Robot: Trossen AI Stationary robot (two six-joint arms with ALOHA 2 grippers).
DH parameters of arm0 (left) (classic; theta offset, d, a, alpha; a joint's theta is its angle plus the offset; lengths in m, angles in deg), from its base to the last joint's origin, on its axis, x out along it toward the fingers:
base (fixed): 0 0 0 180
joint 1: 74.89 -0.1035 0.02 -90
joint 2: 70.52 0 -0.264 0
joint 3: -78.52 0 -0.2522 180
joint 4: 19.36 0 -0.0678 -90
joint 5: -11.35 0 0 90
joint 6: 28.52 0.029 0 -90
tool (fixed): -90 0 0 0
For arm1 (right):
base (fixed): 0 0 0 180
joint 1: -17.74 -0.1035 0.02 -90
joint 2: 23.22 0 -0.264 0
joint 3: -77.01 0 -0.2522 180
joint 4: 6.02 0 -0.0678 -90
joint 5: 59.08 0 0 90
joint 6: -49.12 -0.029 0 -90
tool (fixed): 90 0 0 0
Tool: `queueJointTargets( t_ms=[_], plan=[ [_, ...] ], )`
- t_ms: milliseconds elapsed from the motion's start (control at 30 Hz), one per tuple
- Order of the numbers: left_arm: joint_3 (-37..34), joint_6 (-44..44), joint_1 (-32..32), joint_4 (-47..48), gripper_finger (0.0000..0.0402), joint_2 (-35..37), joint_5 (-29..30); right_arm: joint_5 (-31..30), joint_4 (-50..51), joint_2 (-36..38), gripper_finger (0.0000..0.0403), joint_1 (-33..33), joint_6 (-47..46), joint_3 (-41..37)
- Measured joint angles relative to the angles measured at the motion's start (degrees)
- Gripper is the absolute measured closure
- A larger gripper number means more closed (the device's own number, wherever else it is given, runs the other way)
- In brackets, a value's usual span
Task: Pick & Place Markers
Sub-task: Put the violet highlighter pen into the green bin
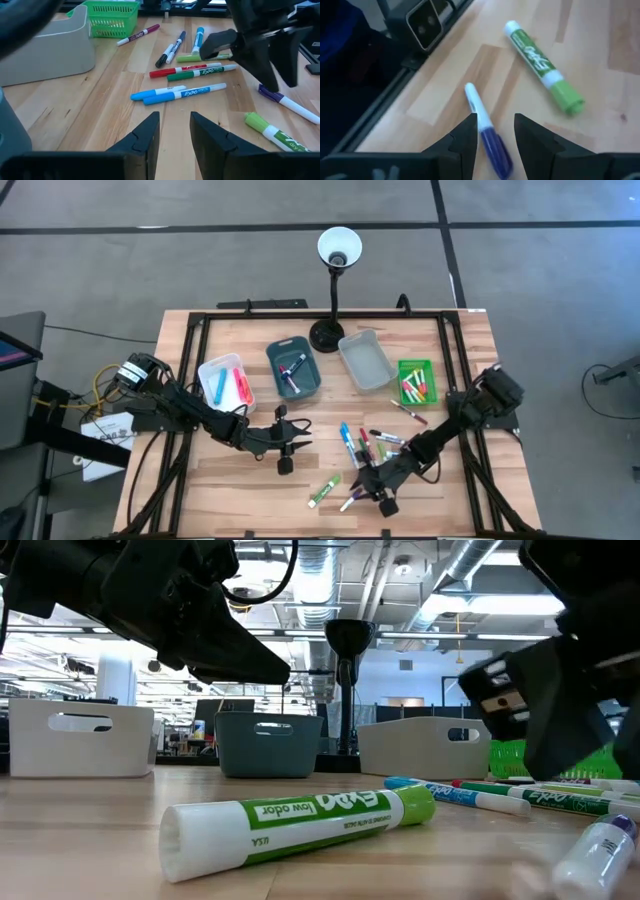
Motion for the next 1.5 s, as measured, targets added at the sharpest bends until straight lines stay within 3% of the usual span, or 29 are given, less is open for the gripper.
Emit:
queueJointTargets(
  t_ms=[433,800,900,1100,1200,1367,1500],
  plan=[
    [0.0,0.0,0.0,0.0,0.0298,0.0,0.0,0.4,3.3,-1.2,0.0284,0.0,-2.1,1.6],
    [0.0,0.2,-0.5,0.0,0.0298,0.0,-0.2,1.5,11.2,-4.7,0.0289,-0.1,-4.0,7.8],
    [0.0,0.2,-0.6,0.0,0.0298,0.0,-0.4,1.3,12.1,-4.7,0.0305,0.0,-4.0,7.9],
    [0.0,0.2,-0.6,0.0,0.0298,0.0,-0.4,2.2,12.6,-4.6,0.0377,1.5,-3.2,7.9],
    [0.0,0.2,-0.6,0.0,0.0298,0.0,-0.4,3.5,10.6,-4.7,0.0377,1.9,-2.8,7.8],
    [0.0,0.2,-0.6,0.0,0.0298,0.0,-0.4,3.4,10.0,-1.2,0.0357,2.7,-3.0,7.6],
    [0.0,0.2,-0.6,0.0,0.0298,0.0,-0.5,3.0,18.0,5.4,0.0365,3.8,-3.0,7.6]
  ],
)
